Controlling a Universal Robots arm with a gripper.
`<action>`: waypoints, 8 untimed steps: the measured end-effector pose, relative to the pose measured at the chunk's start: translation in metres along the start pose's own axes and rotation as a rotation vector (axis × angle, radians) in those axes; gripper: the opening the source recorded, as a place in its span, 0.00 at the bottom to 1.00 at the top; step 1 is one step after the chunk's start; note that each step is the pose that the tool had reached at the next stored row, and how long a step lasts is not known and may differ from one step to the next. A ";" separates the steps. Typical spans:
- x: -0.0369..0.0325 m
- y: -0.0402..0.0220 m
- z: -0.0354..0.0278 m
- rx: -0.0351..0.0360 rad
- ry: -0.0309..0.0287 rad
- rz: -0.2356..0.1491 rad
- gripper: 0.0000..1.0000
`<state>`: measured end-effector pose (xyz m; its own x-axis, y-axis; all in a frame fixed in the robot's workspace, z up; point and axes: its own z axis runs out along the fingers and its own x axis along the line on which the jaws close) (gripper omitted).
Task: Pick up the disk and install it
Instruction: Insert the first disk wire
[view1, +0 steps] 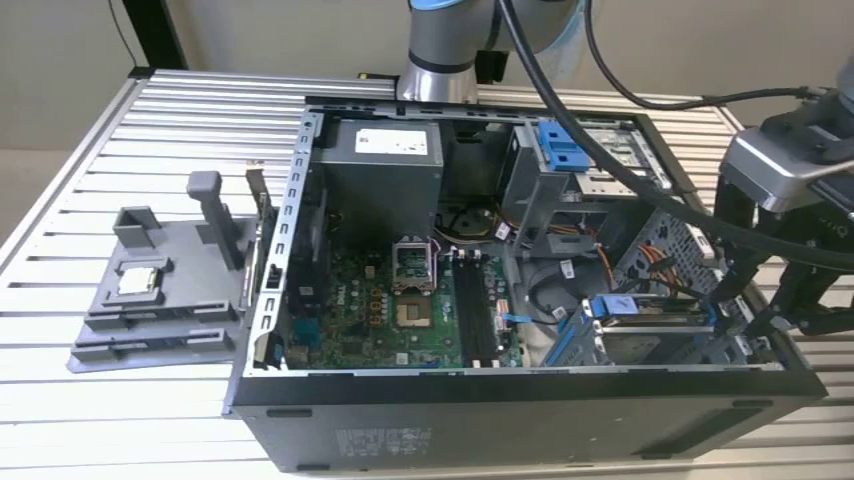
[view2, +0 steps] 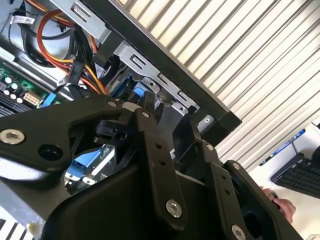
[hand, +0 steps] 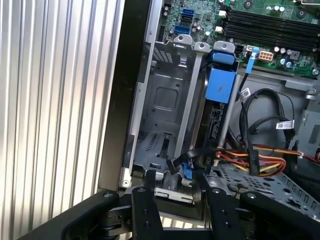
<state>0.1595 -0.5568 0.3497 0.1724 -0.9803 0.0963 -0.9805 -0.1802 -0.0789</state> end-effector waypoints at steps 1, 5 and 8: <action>-0.0001 0.0003 0.0007 0.0073 0.0023 0.001 1.00; -0.0006 0.0019 0.0031 0.0337 0.0176 0.002 1.00; -0.0016 0.0063 0.0054 0.0347 0.0321 0.001 1.00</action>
<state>0.1536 -0.5567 0.3437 0.1682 -0.9774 0.1280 -0.9766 -0.1829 -0.1132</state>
